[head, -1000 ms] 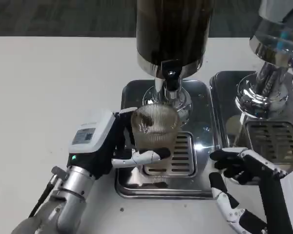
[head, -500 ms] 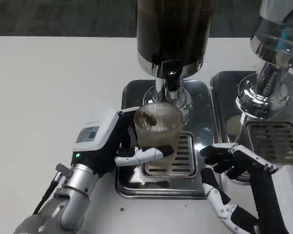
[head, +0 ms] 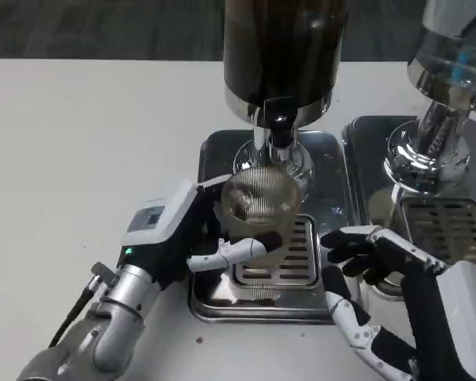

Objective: Grasp the cup under the faucet to collect the drink, then remove the cup.

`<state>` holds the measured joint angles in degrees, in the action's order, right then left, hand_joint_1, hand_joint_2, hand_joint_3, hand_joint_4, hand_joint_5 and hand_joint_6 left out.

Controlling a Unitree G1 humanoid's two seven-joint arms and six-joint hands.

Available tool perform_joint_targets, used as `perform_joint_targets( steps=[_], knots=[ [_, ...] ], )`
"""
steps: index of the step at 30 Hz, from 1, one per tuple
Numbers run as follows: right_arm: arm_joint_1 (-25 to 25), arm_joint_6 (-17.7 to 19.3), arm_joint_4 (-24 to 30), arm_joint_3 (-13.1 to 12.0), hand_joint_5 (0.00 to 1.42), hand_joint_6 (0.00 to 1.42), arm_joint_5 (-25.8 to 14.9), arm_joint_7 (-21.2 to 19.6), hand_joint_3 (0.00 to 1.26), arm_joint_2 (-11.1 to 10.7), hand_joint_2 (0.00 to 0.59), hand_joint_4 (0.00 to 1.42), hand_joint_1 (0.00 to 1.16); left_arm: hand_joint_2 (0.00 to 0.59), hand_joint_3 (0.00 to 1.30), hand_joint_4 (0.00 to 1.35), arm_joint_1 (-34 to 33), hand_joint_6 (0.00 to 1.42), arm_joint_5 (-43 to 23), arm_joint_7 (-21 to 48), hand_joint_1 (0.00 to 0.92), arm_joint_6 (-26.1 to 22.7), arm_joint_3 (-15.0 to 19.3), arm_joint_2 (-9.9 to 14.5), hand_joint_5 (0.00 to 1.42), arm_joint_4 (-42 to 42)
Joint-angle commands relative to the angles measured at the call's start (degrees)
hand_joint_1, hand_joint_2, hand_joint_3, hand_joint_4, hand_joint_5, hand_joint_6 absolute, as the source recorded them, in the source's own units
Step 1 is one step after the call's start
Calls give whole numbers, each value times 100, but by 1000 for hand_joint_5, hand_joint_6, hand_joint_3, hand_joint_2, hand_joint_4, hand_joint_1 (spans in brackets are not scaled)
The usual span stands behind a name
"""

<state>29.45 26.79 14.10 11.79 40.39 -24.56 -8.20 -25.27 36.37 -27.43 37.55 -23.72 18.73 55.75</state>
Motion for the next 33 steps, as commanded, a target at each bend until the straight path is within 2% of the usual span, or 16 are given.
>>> perform_joint_targets(
  steps=[1, 7, 13, 23, 33],
  knots=[
    [-51, -15, -37, 19, 651, 725, -65, 26, 553, 18, 418, 587, 585, 74, 401, 509, 30, 800, 50, 181, 96, -40, -70, 40, 672, 12],
    [-93, 2, -93, 33, 643, 725, -79, 19, 553, 17, 418, 588, 585, 68, 362, 439, 73, 620, 74, 189, 79, -63, -65, 105, 580, -84],
    [-154, 15, -156, 29, 639, 725, -115, 28, 553, -8, 418, 588, 584, 51, 342, 387, 157, 557, -24, 331, 59, 55, -20, 158, 514, -202],
    [-237, 46, -276, 59, 638, 702, -141, -10, 553, -9, 418, 588, 584, 48, 325, 339, 505, 534, -284, 479, 40, 243, 190, 349, 468, -708],
    [-300, 76, -429, 63, 638, 701, -154, -90, 553, 18, 418, 574, 584, 48, 303, 328, 945, 512, -526, 663, 40, 384, 594, 632, 459, -1379]
  ],
)
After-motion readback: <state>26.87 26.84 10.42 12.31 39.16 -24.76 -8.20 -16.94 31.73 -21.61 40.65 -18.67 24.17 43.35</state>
